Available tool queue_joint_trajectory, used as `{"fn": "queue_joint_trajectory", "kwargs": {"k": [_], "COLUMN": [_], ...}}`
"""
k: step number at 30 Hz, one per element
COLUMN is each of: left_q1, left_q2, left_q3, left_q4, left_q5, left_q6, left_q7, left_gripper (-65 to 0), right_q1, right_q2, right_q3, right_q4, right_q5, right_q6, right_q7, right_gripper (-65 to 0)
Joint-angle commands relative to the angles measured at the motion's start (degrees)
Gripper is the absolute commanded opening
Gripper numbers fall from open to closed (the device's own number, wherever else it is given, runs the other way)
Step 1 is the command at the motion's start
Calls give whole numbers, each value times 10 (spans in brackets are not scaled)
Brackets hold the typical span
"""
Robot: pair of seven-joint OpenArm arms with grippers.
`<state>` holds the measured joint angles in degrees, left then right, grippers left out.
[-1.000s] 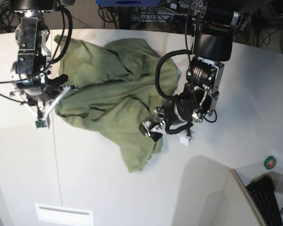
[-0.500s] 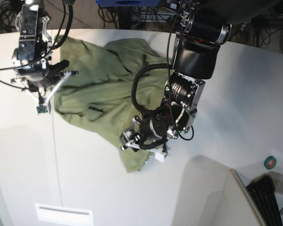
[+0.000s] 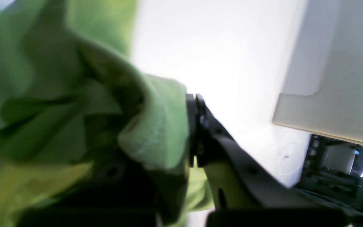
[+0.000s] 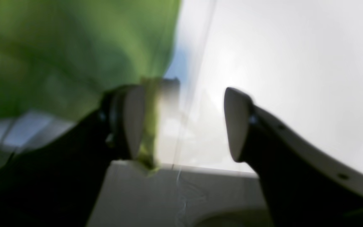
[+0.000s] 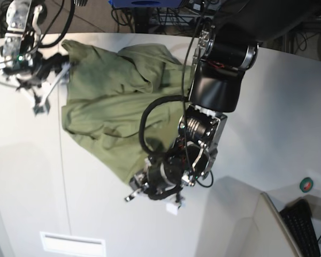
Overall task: Layout the t-shirt on the table in an organized manner, then fold the t-shirt properly
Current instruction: 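Grasp the t-shirt hem with the left gripper and drag it away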
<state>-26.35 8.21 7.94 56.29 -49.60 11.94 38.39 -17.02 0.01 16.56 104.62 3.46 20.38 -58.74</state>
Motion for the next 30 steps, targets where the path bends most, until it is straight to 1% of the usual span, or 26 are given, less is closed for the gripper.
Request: {"fn": "queue_joint_trajectory", "kwargs": {"k": [1, 3, 7, 8, 10, 12, 15, 17, 25, 26, 27, 29, 30], "left_q1": [-23, -32, -50, -55, -61, -66, -63, -57, -60, -59, -59, -59, -59], "left_q2": [6, 6, 4, 3, 3, 3, 2, -9, -12, -12, -12, -12, -12], "left_q3": [1, 1, 2, 5, 6, 7, 6, 8, 8, 8, 8, 8, 8], "left_q4": [13, 13, 10, 9, 12, 13, 27, 41, 54, 53, 50, 49, 50], "left_q5": [-6, -27, -148, -165, -169, -173, -173, -173, -173, -173, -173, -173, -173], "left_q6": [-8, -7, -6, 3, 24, 33, 33, 33, 34, 34, 34, 34, 34], "left_q7": [-2, -2, -3, -3, -3, -2, -2, -2, -2, -2, -2, -2, -2], "left_gripper": [-650, -650, -650, -650, -650, -650, -650, -650, -650, -650, -650, -650, -650], "right_q1": [9, 36, 76, 81, 86, 94, 98, 98, 115, 113, 112, 112, 111], "right_q2": [3, 3, 3, 3, 3, 3, 5, 5, 4, 2, 1, 1, 1], "right_q3": [1, 2, 2, 3, 3, 3, 2, 2, -1, -2, -2, -2, -2], "right_q4": [2, -20, -78, -88, -105, -131, -184, -204, -258, -258, -259, -261, -262], "right_q5": [11, 18, 35, 47, 70, 77, 77, 77, 77, 77, 77, 77, 77], "right_q6": [-2, -2, 1, 1, 1, -2, -2, -2, -2, -2, -2, -2, -2], "right_q7": [6, 6, 6, 6, 7, 18, 55, 66, 67, 67, 67, 67, 67], "right_gripper": [-224, -200, -192, -192, -191, -191, -192, -191, -200, -210, -243, -339, -411]}}
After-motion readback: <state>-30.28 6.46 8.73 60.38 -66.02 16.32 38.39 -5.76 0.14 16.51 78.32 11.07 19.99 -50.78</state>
